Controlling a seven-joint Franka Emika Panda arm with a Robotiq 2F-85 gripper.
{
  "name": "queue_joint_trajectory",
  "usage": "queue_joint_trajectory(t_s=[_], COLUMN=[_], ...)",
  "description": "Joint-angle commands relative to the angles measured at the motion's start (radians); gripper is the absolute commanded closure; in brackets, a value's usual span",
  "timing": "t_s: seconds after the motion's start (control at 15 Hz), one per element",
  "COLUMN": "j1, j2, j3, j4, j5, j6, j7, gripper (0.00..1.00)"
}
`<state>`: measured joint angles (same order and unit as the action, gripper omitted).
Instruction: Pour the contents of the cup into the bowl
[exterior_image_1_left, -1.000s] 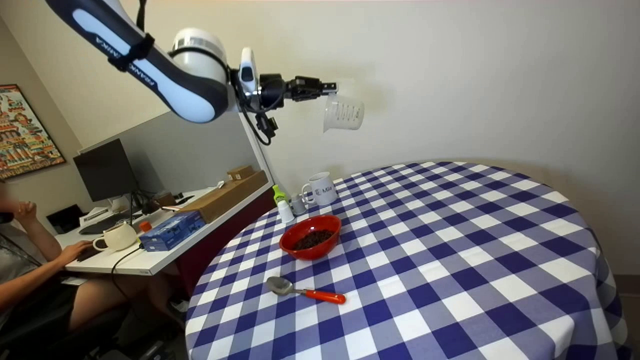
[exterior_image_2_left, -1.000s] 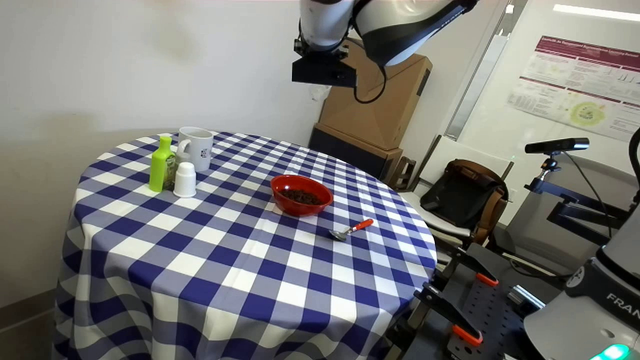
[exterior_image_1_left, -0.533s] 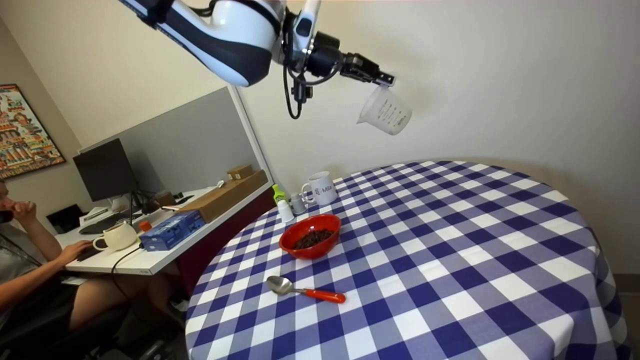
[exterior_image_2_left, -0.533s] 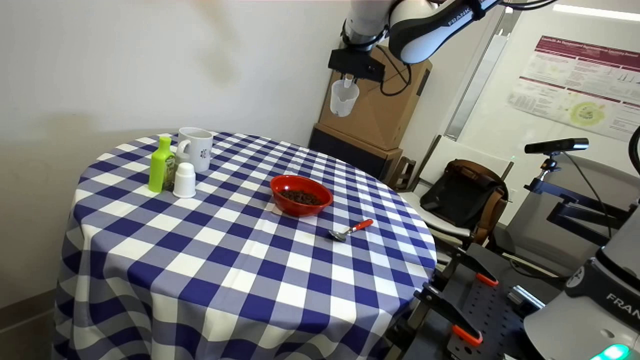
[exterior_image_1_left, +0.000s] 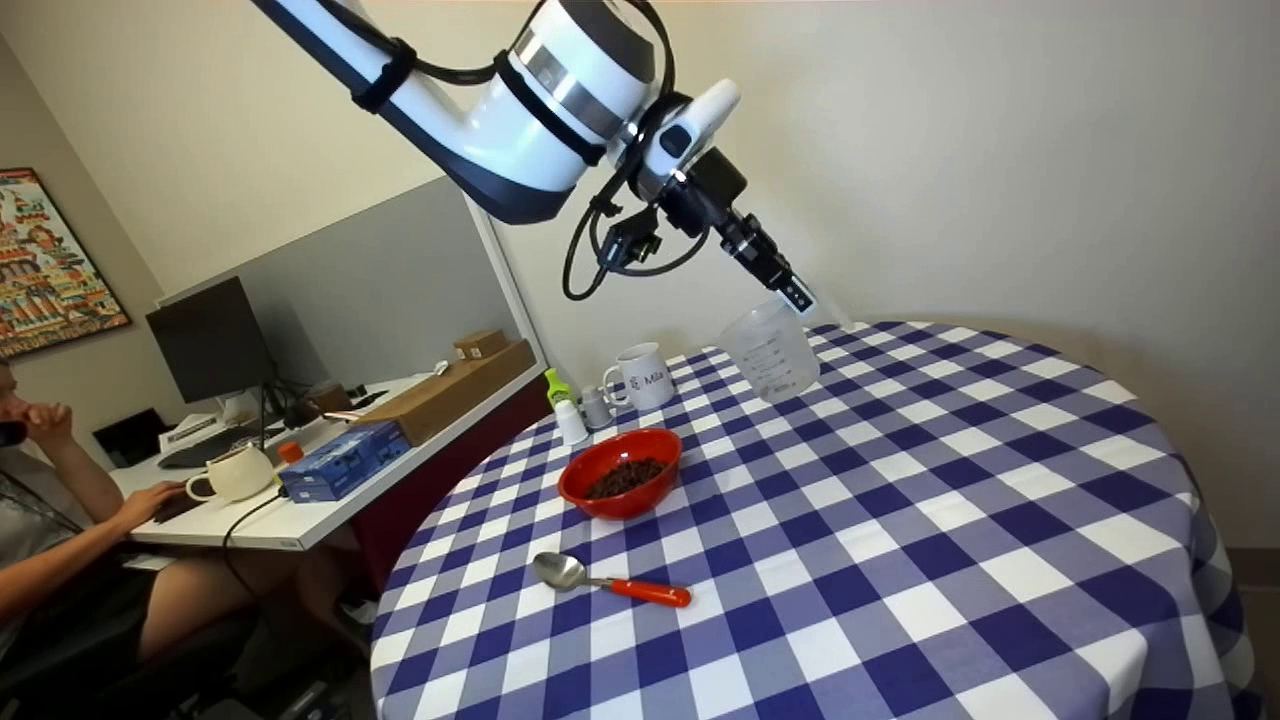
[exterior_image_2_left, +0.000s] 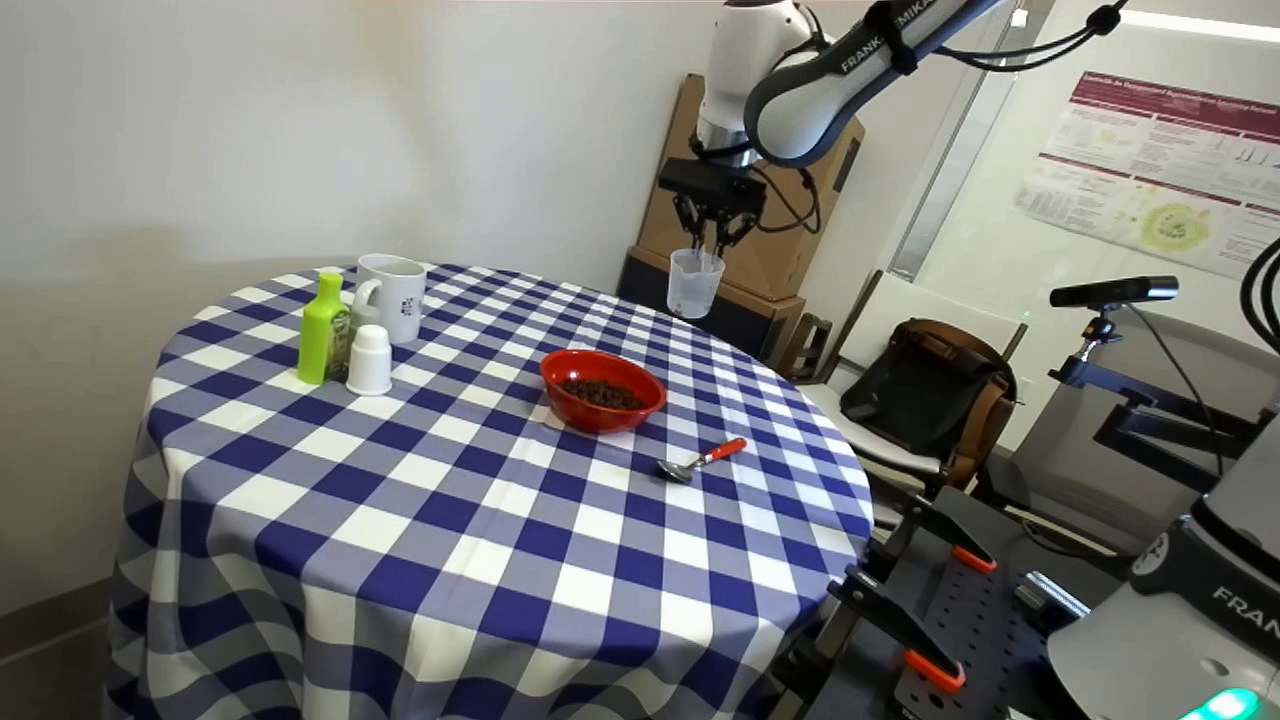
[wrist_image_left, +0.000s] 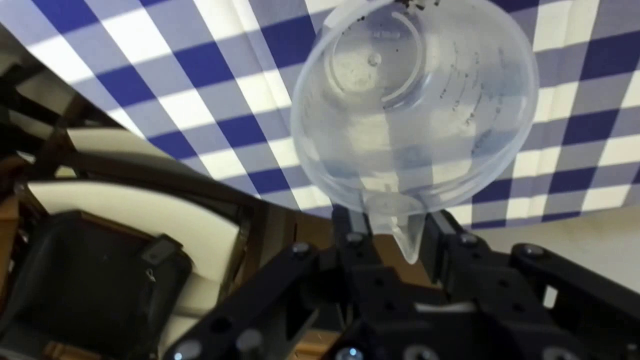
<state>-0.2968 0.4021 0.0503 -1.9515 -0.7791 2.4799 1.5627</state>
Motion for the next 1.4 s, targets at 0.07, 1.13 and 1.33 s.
queue_joint_trajectory(t_s=[0.07,1.13,1.33], j1=[-0.063,0.208,0.24], j2=[0.081,0.182,0.205], j3=[0.052,-0.354,-0.378], j4=[0.032,0.026,0.018], j5=[0.257,0.631,0.621], j6=[-0.059,-0.061,-0.024], j7=[-0.051,-0.042,-0.012], gripper=[0.9,0.9,0.9])
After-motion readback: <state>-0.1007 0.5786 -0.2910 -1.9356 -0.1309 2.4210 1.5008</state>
